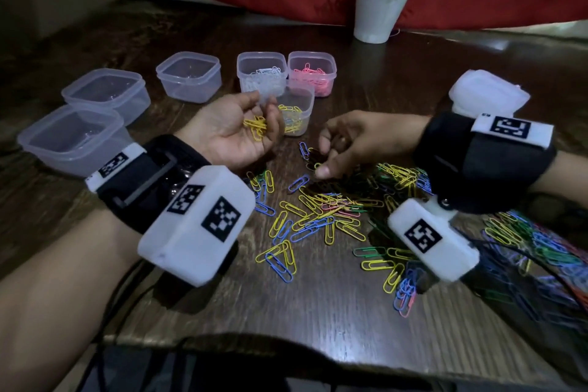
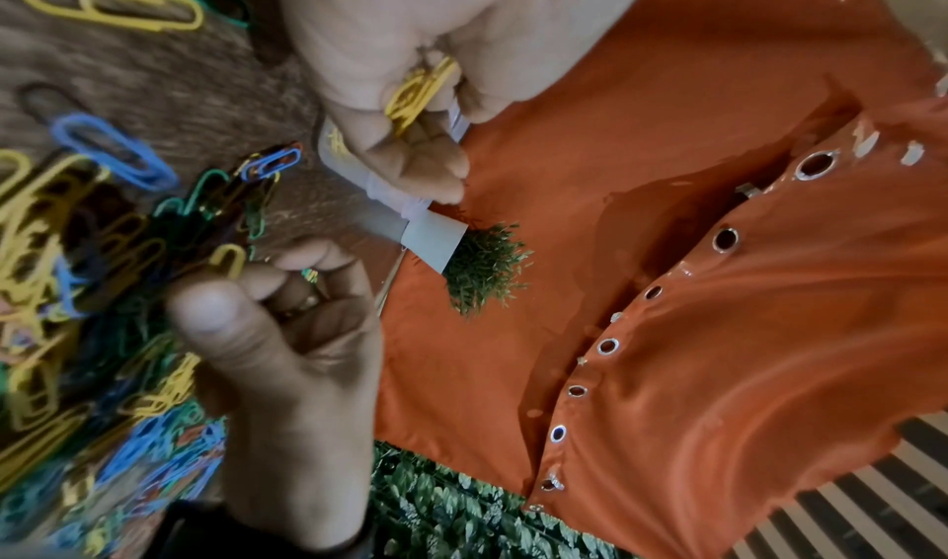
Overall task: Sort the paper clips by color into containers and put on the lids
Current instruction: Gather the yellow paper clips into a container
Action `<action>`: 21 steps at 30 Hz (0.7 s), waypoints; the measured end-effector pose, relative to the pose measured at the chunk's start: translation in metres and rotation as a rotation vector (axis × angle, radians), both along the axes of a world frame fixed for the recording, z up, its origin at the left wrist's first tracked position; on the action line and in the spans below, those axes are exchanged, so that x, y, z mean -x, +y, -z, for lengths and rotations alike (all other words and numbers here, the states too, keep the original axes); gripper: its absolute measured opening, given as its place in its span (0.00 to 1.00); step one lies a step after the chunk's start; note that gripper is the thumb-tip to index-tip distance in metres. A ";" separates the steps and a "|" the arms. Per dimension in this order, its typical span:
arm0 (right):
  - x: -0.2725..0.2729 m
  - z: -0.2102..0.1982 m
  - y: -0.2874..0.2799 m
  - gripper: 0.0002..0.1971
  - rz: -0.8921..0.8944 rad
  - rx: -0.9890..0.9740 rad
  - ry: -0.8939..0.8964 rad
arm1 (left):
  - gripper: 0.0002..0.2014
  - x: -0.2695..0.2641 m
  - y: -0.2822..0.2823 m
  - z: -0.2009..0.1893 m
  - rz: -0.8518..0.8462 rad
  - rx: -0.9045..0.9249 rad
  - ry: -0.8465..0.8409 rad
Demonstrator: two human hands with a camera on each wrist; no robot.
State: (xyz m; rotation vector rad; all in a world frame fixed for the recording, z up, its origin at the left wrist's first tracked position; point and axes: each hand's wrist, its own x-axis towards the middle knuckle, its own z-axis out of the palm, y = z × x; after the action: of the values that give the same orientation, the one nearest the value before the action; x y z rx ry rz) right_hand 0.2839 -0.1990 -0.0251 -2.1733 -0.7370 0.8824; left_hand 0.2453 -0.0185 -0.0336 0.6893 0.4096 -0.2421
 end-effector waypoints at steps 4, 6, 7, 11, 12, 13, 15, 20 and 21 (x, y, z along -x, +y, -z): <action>-0.007 -0.015 -0.003 0.07 0.046 -0.084 -0.065 | 0.22 0.003 -0.010 0.003 -0.001 -0.078 -0.001; -0.006 -0.021 0.005 0.07 0.095 -0.197 -0.118 | 0.28 0.005 -0.013 0.007 0.054 -0.129 -0.034; -0.004 -0.024 0.012 0.08 0.112 -0.237 -0.150 | 0.29 0.006 -0.016 0.009 0.088 -0.156 -0.050; 0.009 -0.027 0.030 0.07 0.117 -0.158 -0.468 | 0.22 0.008 -0.020 0.008 0.156 -0.142 -0.077; 0.011 -0.029 0.028 0.08 0.144 -0.153 -0.544 | 0.20 0.008 -0.018 0.005 0.153 -0.162 -0.049; 0.015 -0.030 0.025 0.09 0.157 -0.145 -0.575 | 0.19 0.007 -0.016 0.004 0.151 -0.189 -0.018; 0.025 -0.029 0.018 0.09 0.133 -0.059 -0.558 | 0.18 0.006 -0.015 0.005 0.181 -0.236 0.028; 0.036 -0.029 0.013 0.08 0.225 0.066 -0.595 | 0.14 0.003 -0.015 0.012 0.275 -0.199 0.101; 0.037 -0.030 0.011 0.08 0.250 0.078 -0.580 | 0.11 0.001 -0.010 0.010 0.303 -0.113 0.091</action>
State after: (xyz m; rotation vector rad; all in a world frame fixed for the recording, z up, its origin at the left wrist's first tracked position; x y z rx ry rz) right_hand 0.2472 -0.1882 0.0053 -2.5492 -0.6777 0.1458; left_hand 0.2444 -0.0285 -0.0437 0.8539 0.4073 -0.5422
